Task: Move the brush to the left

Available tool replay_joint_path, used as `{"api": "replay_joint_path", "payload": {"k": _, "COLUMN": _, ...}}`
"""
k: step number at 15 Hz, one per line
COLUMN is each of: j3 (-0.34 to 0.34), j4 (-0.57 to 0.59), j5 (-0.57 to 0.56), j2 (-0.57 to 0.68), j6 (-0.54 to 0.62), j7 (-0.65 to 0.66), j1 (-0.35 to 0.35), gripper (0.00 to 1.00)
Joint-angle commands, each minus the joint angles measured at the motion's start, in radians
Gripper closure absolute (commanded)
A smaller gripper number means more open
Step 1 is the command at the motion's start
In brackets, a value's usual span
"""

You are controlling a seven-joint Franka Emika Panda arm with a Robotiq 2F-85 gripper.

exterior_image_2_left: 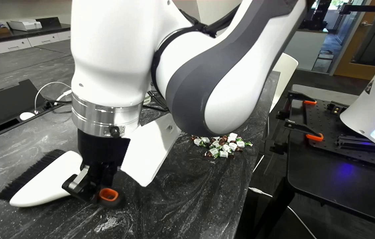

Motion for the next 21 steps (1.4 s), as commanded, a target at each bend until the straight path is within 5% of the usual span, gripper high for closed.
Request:
{"api": "replay_joint_path", "payload": {"k": 1, "j3": -0.023, "j4": 0.047, "j5": 0.065, "j2": 0.034, "j6": -0.048, "j7": -0.105, "j1": 0.010, "gripper": 0.85}}
{"api": "replay_joint_path", "payload": {"k": 7, "j3": -0.099, "j4": 0.045, "j5": 0.099, "j2": 0.041, "j6": -0.055, "j7": -0.128, "j1": 0.047, "gripper": 0.85}}
{"api": "replay_joint_path", "payload": {"k": 8, "j3": -0.064, "j4": 0.043, "j5": 0.122, "j2": 0.036, "j6": -0.050, "j7": -0.152, "j1": 0.022, "gripper": 0.35}}
{"api": "replay_joint_path", "payload": {"k": 13, "j3": -0.037, "j4": -0.036, "j5": 0.182, "j2": -0.089, "j6": -0.050, "j7": -0.166, "j1": 0.022, "gripper": 0.04}}
{"api": "replay_joint_path", "payload": {"k": 21, "j3": -0.228, "j4": -0.243, "j5": 0.093, "j2": -0.412, "j6": -0.098, "j7": 0.032, "j1": 0.173, "gripper": 0.00}}
